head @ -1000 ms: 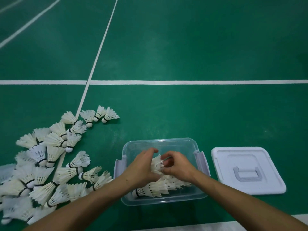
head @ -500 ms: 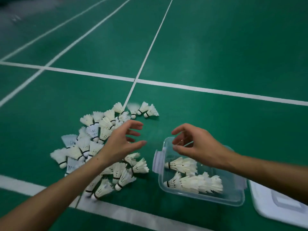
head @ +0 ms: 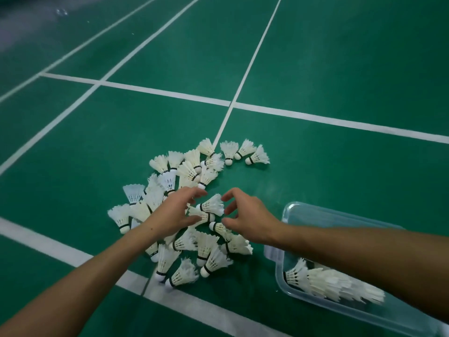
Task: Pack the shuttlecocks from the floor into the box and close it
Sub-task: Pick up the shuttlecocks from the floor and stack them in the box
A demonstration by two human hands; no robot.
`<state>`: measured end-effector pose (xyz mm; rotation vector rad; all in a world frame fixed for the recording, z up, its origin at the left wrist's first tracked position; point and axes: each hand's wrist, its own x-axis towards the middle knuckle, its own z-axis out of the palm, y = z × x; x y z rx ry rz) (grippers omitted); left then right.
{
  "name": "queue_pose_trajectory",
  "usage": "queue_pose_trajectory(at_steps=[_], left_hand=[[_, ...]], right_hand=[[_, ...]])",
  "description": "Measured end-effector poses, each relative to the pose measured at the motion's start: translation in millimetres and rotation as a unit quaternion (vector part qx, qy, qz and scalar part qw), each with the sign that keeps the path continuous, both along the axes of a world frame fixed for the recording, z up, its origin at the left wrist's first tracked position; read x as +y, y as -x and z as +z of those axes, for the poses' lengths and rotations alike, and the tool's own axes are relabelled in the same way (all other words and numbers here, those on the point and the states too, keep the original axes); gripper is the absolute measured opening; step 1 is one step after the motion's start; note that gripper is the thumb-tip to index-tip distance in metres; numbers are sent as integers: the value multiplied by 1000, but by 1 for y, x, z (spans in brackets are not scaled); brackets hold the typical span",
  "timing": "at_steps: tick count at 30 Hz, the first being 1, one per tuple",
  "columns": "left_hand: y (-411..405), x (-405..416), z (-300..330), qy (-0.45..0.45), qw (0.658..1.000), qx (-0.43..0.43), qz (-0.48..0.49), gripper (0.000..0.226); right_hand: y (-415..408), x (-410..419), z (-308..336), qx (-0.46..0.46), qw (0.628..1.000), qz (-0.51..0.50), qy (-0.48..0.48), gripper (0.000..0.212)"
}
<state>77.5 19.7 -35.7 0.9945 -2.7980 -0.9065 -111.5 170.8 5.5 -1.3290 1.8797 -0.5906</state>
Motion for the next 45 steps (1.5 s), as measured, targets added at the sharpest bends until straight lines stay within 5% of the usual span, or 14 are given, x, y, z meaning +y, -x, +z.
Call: queue_pose_trajectory(at_steps=[9, 24, 37, 45], left_hand=[[19, -5, -34, 192, 975, -108, -27, 71], [43, -21, -48, -26, 999, -30, 14, 99], [94, -13, -65, 129, 976, -91, 149, 65], [112, 19, 8, 54, 994, 85, 37, 85]], right_hand=[[-14, -16, -55, 76, 988, -85, -109, 50], [15, -15, -28, -15, 988, -154, -28, 44], [117, 75, 93, -41, 967, -231, 99, 42], [157, 169, 90, -34, 937, -324, 126, 43]])
